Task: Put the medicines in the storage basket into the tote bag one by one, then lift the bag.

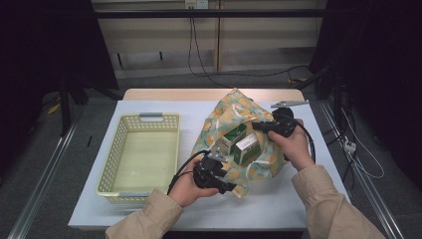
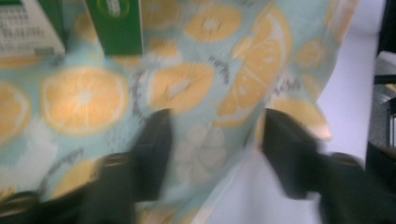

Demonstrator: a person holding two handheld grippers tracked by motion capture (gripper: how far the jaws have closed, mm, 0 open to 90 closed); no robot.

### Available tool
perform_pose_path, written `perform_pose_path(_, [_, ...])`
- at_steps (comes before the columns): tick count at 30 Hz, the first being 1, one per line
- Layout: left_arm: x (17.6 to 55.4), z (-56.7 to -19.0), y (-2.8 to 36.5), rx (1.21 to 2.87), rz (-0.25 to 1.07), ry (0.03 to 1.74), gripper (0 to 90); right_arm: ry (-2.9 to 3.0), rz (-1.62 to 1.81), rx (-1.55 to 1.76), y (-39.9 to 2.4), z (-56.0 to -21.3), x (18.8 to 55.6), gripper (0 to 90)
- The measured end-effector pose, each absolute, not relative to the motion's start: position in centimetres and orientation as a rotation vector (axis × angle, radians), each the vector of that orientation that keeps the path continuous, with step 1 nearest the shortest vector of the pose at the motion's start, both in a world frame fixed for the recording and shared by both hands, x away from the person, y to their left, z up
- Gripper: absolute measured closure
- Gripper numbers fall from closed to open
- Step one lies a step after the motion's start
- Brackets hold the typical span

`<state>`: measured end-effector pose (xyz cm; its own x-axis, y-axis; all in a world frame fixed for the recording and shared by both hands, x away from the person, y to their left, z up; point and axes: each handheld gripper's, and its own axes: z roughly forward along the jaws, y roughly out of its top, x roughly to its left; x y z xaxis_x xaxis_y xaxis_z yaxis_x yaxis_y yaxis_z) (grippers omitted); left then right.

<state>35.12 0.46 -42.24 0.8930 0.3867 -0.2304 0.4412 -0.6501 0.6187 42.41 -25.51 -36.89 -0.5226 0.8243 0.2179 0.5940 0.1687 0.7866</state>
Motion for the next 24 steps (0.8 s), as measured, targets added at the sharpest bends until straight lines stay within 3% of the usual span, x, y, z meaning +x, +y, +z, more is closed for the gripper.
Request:
perform_pose_path(5, [35.6, -41.8, 0.9, 2.35, -0.116, 0.622, 88.6, 2.182, 1.292, 1.37, -25.8, -36.9, 42.5, 88.6])
perform_pose_path(24, [40.8, -30.9, 3.0, 2.152, 0.139, 0.723, 90.0, 2.13, 1.326, 1.338, -26.6, -33.4, 42.2, 88.7])
